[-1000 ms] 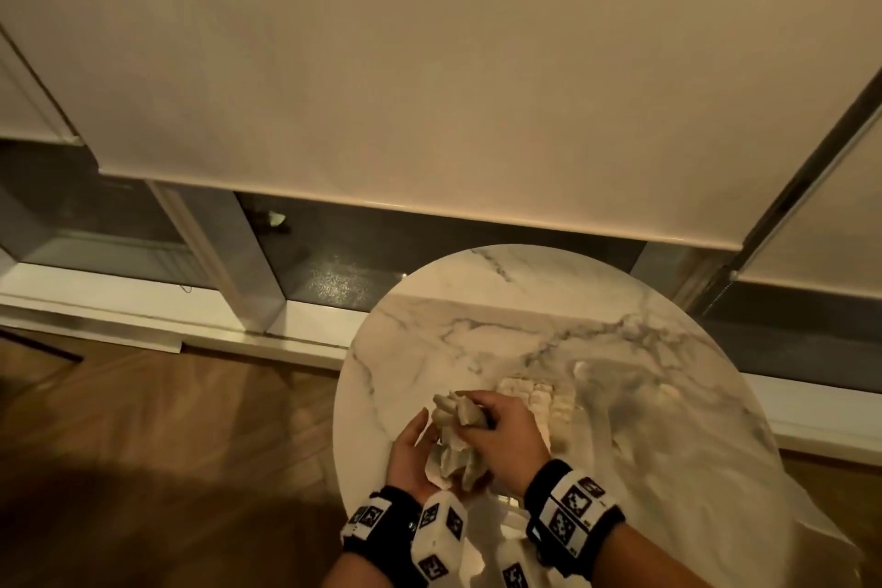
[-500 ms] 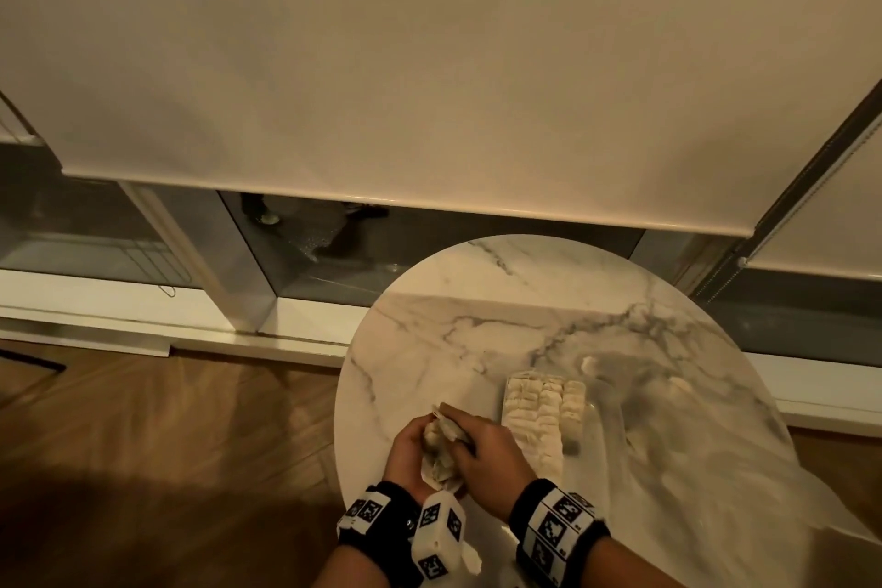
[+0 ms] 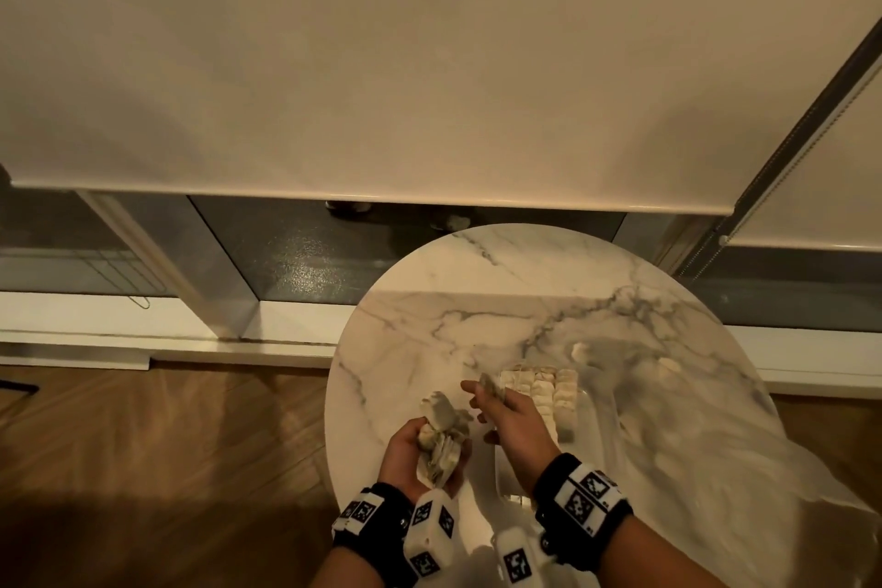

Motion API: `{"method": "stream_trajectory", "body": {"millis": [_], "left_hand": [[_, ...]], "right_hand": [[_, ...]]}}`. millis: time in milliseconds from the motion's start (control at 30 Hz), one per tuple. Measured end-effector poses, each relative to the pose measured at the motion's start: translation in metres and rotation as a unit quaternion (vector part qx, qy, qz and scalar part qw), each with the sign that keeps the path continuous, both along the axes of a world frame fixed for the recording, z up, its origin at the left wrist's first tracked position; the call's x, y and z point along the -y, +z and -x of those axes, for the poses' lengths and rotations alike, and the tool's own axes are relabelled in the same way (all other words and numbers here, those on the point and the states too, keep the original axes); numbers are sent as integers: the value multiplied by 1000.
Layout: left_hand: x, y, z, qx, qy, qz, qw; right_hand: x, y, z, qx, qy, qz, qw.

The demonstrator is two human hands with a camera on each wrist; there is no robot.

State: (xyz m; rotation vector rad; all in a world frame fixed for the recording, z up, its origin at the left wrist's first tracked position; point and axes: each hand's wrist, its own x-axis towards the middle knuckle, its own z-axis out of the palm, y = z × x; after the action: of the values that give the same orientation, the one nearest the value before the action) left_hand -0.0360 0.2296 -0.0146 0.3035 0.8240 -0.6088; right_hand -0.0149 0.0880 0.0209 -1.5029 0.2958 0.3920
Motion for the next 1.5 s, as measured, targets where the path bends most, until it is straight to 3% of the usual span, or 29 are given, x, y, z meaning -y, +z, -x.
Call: {"method": "stream_trajectory", "body": {"millis": [133, 333, 600, 767, 933, 1100, 1500], "left_hand": [[-1, -1, -1, -4, 19, 12, 1000], [-8, -6, 2, 12, 26, 27, 999], [-3, -3, 6, 23, 45, 24, 998], [2, 1, 9, 21, 44, 30, 998], [10, 4, 12, 14, 52, 32, 998], [18, 8, 13, 13, 59, 37, 997], [30, 7, 14, 38, 54, 39, 997]], "right_hand": [[9, -6, -3, -17, -33, -49, 998], [22, -9, -1, 7, -20, -15, 1000], [34, -7, 1, -76, 17, -77, 994], [47, -9, 4, -14, 101, 47, 994], [67, -12, 1, 96, 113, 241, 959], [94, -9, -7, 139, 62, 274, 950], [152, -33, -19, 81, 51, 364, 926]]}}
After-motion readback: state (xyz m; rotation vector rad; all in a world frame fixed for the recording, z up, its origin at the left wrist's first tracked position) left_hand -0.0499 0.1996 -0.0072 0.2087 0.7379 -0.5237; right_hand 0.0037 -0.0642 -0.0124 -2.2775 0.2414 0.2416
